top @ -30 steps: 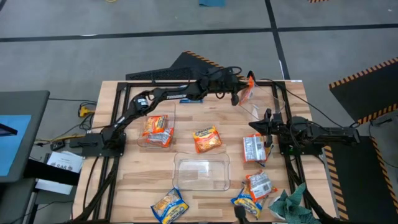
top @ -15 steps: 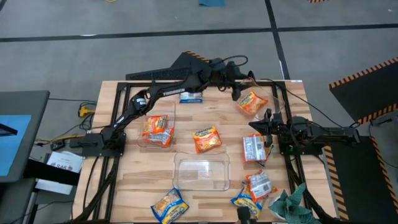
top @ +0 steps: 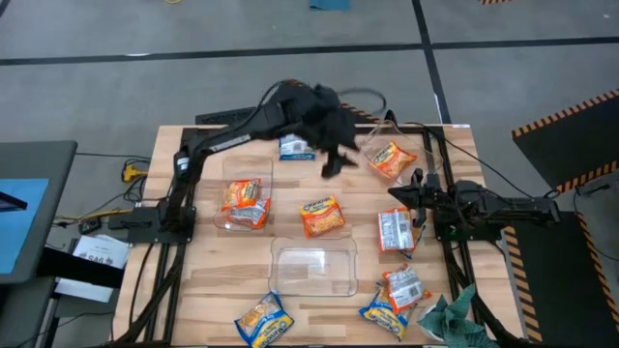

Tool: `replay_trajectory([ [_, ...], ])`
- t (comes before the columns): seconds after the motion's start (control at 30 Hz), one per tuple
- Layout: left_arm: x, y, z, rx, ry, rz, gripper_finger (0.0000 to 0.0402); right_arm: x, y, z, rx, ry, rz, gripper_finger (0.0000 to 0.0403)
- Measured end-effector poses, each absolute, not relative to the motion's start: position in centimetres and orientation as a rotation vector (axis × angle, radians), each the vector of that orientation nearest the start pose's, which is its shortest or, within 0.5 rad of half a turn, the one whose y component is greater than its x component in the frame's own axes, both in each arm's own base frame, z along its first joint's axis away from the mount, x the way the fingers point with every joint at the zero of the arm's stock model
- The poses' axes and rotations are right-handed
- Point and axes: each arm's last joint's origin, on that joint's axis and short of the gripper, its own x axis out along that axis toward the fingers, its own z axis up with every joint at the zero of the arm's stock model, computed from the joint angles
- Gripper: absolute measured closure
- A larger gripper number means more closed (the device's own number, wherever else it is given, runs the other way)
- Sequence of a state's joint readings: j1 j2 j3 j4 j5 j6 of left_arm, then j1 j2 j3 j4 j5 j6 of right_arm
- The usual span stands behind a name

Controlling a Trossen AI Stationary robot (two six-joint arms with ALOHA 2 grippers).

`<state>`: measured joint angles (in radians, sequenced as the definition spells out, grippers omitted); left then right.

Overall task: Sort Maruchan noodles
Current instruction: Put the orange noodle pack into the top transparent bin

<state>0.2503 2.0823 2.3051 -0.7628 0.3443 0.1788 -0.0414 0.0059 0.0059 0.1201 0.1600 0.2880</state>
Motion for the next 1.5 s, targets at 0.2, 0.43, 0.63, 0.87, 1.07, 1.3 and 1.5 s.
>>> replay_trajectory([
  [0.2,45.1,5.1,38.7,0.098,0.562,-0.178,0.0218,9.7,-0.8,17.6,0.343,-0.142,-0.178,0.0372],
  [0.43,42.0,4.7,37.7,0.109,0.445,-0.115,0.0255,9.7,-0.8,17.2,0.354,-0.103,-0.184,0.0372],
  [0.63,34.4,4.2,34.5,0.063,0.239,-0.066,0.0275,9.7,-0.9,17.2,0.396,-0.106,-0.183,0.0372],
  [0.87,24.7,1.8,29.6,-0.042,-0.005,0.041,0.0276,9.9,-0.9,18.7,0.455,-0.250,-0.148,0.0320],
  [1.07,18.5,1.0,27.1,-0.065,-0.172,0.136,0.0276,10.6,-0.6,21.6,0.463,-0.207,-0.131,0.0218],
  [1.3,15.2,0.9,26.4,-0.033,-0.256,0.158,0.0276,12.1,-0.2,25.5,0.557,0.242,-0.255,0.0156],
  [1.5,14.9,0.9,25.4,0.013,-0.166,0.150,0.0276,12.6,0.1,26.8,0.775,0.686,-0.464,0.0154],
])
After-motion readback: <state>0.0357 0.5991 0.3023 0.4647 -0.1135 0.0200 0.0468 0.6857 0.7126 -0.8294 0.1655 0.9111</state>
